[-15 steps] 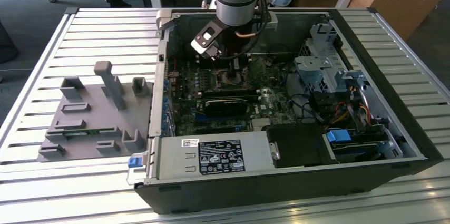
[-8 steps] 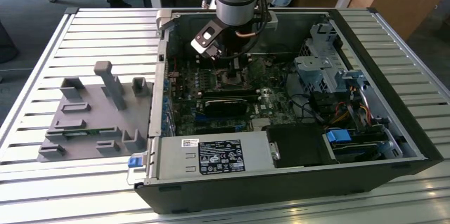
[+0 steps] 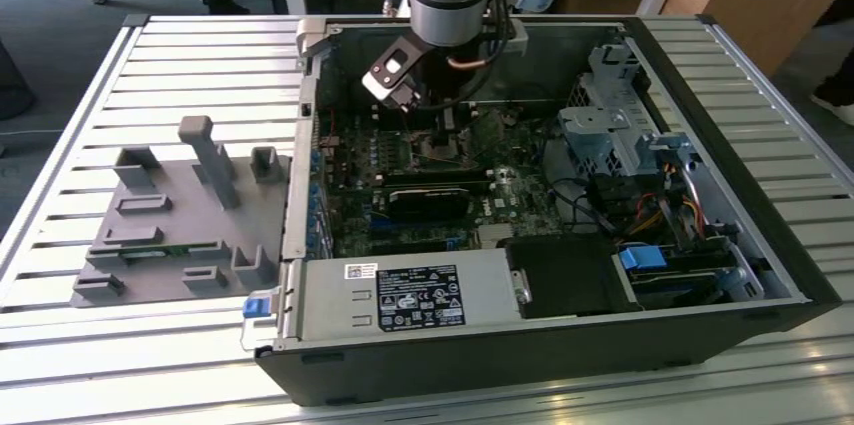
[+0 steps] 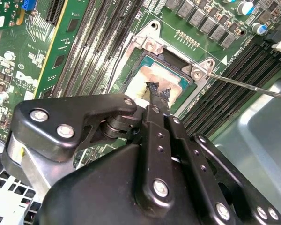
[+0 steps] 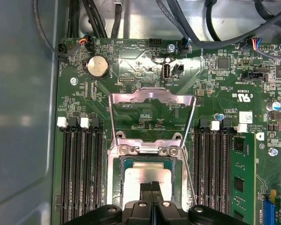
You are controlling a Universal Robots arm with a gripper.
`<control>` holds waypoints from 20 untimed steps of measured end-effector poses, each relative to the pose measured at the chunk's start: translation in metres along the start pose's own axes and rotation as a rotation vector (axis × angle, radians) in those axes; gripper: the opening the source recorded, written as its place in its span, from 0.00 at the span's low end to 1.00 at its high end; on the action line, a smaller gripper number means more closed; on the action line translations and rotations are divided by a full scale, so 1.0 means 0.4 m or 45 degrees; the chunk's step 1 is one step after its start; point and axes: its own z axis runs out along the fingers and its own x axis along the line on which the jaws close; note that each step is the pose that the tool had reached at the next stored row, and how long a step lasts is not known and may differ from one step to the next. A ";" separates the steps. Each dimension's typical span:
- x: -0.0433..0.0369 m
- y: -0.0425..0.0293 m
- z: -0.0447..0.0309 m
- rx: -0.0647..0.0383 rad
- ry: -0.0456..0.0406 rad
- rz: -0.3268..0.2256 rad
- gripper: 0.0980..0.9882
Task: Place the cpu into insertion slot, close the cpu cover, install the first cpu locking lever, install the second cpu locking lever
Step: 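Close the cpu cover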
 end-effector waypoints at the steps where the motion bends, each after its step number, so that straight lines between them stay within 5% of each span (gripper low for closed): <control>1: 0.000 0.000 -0.001 0.000 0.000 0.000 0.01; 20: 0.000 0.002 -0.044 0.000 0.000 0.000 0.01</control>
